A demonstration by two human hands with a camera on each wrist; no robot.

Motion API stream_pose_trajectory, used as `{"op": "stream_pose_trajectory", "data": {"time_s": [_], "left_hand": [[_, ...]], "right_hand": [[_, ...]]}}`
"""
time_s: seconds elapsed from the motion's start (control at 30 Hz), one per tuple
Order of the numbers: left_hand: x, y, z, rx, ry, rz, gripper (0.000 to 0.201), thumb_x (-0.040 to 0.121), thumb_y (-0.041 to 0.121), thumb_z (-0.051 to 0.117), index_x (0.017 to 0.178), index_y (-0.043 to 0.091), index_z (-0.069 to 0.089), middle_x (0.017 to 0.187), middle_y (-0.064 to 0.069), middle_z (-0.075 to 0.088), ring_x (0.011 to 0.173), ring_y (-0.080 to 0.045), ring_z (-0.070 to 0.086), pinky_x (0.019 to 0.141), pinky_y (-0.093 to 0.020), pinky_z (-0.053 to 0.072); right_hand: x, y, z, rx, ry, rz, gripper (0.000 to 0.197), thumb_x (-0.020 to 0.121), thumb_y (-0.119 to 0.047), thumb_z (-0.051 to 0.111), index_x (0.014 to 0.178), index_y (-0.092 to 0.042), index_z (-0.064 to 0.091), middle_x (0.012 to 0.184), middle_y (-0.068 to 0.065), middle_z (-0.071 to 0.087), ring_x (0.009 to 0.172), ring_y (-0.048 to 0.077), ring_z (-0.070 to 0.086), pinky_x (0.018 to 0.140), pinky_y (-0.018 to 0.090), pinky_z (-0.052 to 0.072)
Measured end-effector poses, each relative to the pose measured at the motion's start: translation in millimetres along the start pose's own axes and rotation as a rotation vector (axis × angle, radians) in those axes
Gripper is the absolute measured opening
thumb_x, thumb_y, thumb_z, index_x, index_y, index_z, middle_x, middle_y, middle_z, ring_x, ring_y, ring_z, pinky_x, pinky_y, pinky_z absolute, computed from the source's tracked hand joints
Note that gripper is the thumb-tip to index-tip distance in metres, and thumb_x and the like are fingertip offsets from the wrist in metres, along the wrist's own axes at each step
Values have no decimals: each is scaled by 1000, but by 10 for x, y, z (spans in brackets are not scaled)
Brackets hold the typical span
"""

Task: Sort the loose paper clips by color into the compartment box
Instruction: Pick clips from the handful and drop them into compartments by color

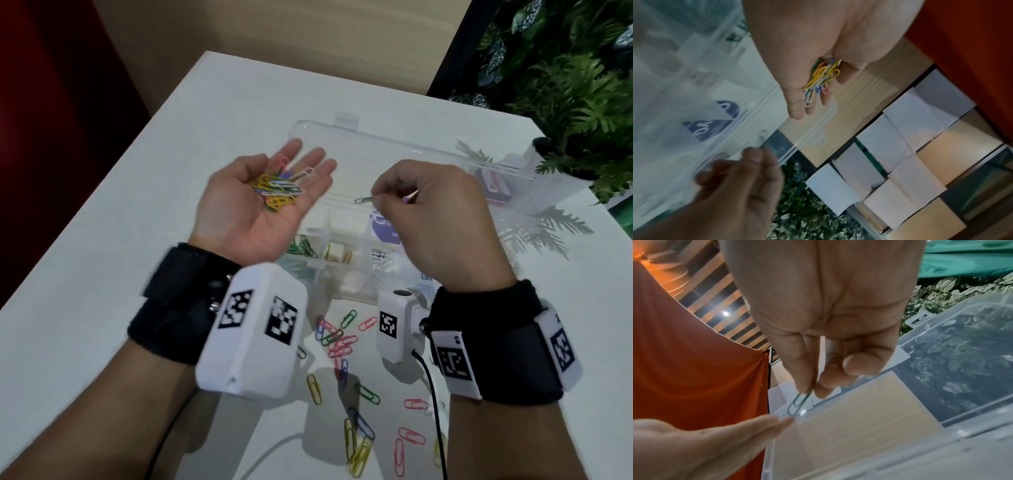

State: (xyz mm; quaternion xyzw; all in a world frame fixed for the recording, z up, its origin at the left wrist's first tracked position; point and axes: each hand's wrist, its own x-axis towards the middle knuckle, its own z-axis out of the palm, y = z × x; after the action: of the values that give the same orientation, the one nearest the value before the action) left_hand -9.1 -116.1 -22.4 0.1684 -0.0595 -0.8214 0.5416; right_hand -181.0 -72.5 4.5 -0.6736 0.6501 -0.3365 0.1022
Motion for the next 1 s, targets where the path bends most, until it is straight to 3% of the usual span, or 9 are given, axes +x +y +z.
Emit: {"op": "stream_pose_trajectory", "data": {"time_s": [0.17, 0.37, 0.53, 0.57, 0.63, 0.73, 0.87, 0.93, 1.0], "left_hand": [[-43, 186, -3, -53, -23, 57, 39, 96, 13, 34, 110, -11, 61, 115, -37, 59, 109, -53, 56, 101, -55, 41], [-82, 134, 38, -52, -18, 16, 40, 97, 16, 33, 110, -10, 61, 120, -34, 59, 114, -52, 54, 103, -54, 40], [-86, -34, 60, -17, -39, -75, 42, 96, 17, 33, 122, -7, 56, 123, -32, 58, 115, -45, 56, 101, -50, 44], [-89, -78, 66, -2, -52, -102, 42, 96, 17, 33, 121, -7, 56, 119, -31, 60, 109, -43, 60, 97, -49, 47], [-104, -162, 82, 8, -65, -158, 41, 94, 17, 34, 117, -8, 58, 104, -30, 64, 85, -41, 68, 78, -48, 57], [-118, -261, 71, -25, -57, -214, 41, 94, 15, 34, 118, -11, 56, 99, -31, 64, 71, -41, 68, 57, -43, 58], [-124, -340, 66, -18, -62, -232, 42, 94, 14, 33, 122, -10, 53, 101, -35, 63, 76, -46, 68, 66, -49, 58], [-123, -343, 65, -3, -50, -220, 42, 94, 13, 33, 124, -10, 51, 107, -38, 61, 84, -48, 66, 77, -52, 55], [-116, -340, 60, 6, -28, -213, 42, 94, 12, 34, 124, -10, 52, 115, -38, 58, 99, -50, 61, 90, -55, 48]], "right_hand": [[-22, -96, 126, -128, -125, -59, 11, 81, -13, 62, 76, -19, 69, 63, -10, 60, 58, 0, 51, 64, 9, 37], [-36, -249, 336, -139, -171, -121, 8, 82, -25, 67, 90, -24, 70, 79, -7, 69, 68, 8, 54, 69, 20, 39], [-45, -310, 286, 49, 77, -176, 5, 82, -20, 66, 84, -21, 71, 74, -7, 65, 67, 8, 51, 65, 23, 41], [-45, -301, 277, 43, 87, -169, 8, 82, -20, 66, 87, -22, 71, 75, -5, 62, 69, 8, 51, 65, 23, 40], [-41, -245, 252, -37, 36, -150, 15, 84, -21, 63, 96, -23, 71, 81, -3, 59, 75, 9, 50, 67, 22, 36], [-25, -160, 177, -137, -59, -82, 12, 84, -25, 63, 93, -25, 70, 83, -2, 54, 77, 11, 48, 62, 15, 32], [-16, -112, 79, -162, -111, -27, 5, 80, -24, 66, 83, -22, 70, 78, -5, 54, 78, 12, 49, 61, 14, 31], [-18, -106, 34, -140, -119, -17, 3, 82, -22, 65, 82, -21, 67, 72, -8, 59, 75, 13, 55, 62, 14, 35], [-27, -92, -7, -90, -116, -12, 4, 84, -18, 63, 83, -22, 66, 67, -7, 61, 70, 12, 59, 58, 21, 41]]}}
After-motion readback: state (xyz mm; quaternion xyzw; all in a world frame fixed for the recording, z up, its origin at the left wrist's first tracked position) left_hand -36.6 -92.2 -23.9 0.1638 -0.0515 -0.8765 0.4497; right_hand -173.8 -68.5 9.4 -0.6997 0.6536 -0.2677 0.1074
